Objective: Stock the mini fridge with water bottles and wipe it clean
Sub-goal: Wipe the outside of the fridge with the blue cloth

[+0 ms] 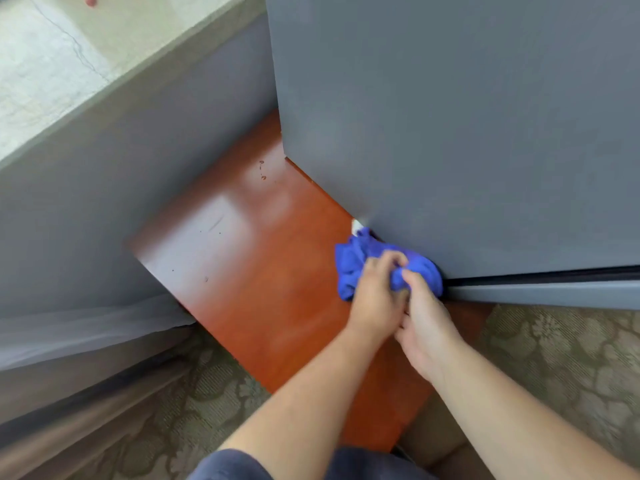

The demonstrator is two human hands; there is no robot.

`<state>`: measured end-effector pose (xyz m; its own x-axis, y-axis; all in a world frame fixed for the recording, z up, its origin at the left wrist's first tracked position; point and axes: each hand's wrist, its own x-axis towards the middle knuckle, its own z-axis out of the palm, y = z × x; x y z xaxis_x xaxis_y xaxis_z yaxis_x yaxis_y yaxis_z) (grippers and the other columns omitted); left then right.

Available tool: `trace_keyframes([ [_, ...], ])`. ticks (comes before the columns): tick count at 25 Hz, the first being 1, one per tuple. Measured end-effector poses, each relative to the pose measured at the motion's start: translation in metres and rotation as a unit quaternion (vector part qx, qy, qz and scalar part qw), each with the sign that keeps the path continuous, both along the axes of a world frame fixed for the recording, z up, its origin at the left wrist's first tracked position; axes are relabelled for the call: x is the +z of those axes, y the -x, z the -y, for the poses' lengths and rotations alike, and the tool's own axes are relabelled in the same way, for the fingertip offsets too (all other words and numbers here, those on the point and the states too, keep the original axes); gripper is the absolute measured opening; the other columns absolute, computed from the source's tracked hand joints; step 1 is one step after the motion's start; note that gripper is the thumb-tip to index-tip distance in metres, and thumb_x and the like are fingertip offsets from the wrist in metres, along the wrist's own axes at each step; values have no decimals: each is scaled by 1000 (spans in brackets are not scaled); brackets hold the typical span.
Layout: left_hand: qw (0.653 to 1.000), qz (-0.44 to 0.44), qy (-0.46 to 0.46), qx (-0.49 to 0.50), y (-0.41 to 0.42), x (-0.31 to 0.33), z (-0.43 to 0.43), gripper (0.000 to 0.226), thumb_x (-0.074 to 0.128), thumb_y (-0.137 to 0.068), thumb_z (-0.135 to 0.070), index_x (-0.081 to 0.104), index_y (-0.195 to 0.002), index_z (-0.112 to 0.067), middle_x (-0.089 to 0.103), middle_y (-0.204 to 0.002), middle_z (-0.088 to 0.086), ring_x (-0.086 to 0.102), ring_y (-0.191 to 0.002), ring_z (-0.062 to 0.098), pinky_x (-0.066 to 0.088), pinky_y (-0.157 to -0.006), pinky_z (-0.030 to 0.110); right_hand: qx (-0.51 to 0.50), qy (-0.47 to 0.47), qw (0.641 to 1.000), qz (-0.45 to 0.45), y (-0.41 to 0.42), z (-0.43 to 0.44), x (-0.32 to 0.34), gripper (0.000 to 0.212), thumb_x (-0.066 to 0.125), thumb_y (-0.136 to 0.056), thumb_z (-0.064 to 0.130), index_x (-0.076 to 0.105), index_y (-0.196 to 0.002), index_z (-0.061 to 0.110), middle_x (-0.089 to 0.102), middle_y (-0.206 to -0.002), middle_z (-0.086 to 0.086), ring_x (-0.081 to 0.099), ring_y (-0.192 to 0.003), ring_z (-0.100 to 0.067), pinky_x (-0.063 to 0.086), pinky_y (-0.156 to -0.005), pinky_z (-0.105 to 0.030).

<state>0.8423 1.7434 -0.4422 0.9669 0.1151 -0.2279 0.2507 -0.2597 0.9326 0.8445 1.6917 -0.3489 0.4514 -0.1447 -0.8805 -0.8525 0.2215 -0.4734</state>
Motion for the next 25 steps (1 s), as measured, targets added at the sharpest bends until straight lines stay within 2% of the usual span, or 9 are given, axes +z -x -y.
trace_keyframes([
  [5, 993, -67, 70, -60, 20, 13, 32, 28, 63, -83, -8, 60, -102, -28, 52, -97, -2, 47, -83, -5, 35, -80, 8, -44, 17, 999, 16, 40, 43, 1, 35, 46, -107, 40, 60, -136, 26, 76, -118, -2, 72, -108, -16, 54, -80, -37],
  [11, 998, -19, 30, 59, -25, 20, -42, 35, 72, -77, -2, 58, -100, -24, 62, -106, 2, 49, -94, -7, 35, -85, 8, 59, -47, 996, 56, -12, -10, -9, 32, 35, -110, 39, 62, -128, 34, 70, -129, 9, 65, -117, -6, 48, -105, -44],
  [13, 996, -11, 6, 93, -51, 22, -82, 36, 72, -77, -5, 56, -98, -29, 63, -105, -1, 54, -95, 4, 40, -84, 16, 106, -87, 988, 72, -42, -44, -13, 37, 31, -111, 39, 60, -134, 32, 68, -132, 9, 62, -123, -5, 44, -110, -46],
  [16, 990, -8, -14, 140, -88, 37, -143, 33, 70, -75, -18, 54, -97, -37, 66, -104, -2, 63, -98, 24, 55, -86, 40, 142, -118, 977, 110, -85, -101, -2, 38, 31, -112, 37, 62, -132, 27, 69, -129, 2, 68, -106, -3, 55, -90, -36],
  [18, 985, 5, -34, 168, -107, 53, -175, 31, 69, -74, -28, 55, -100, -38, 69, -100, -1, 67, -94, 25, 57, -80, 51, 160, -121, 970, 139, -105, -135, 13, 38, 31, -112, 37, 63, -127, 22, 72, -125, -6, 72, -93, -2, 58, -86, -45],
  [19, 983, 13, -41, 179, -115, 63, -187, 30, 70, -75, -29, 56, -100, -39, 70, -99, -2, 69, -92, 22, 58, -78, 52, 165, -129, 966, 152, -113, -148, 20, 39, 31, -112, 37, 64, -126, 20, 72, -125, -7, 70, -96, -5, 54, -94, -56],
  [21, 978, 33, -37, 204, -127, 86, -201, 31, 71, -78, -27, 56, -101, -40, 72, -100, -4, 71, -90, 18, 59, -77, 52, 168, -147, 960, 172, -123, -166, 37, 42, 31, -111, 38, 65, -124, 16, 71, -125, -7, 67, -108, -20, 45, -104, -59],
  [23, 972, 51, -18, 228, -132, 105, -206, 32, 72, -79, -26, 57, -103, -41, 72, -103, -4, 71, -89, 17, 60, -77, 49, 163, -159, 953, 198, -125, -171, 52, 44, 32, -111, 39, 66, -129, 16, 72, -125, -8, 70, -112, -24, 54, -95, -48],
  [25, 969, 74, 1, 238, -131, 121, -201, 33, 73, -80, -25, 59, -107, -39, 72, -106, -2, 71, -92, 14, 60, -83, 40, 138, -177, 948, 224, -121, -165, 67, 41, 35, -110, 38, 68, -128, 20, 74, -123, -3, 73, -100, -12, 56, -91, -39],
])
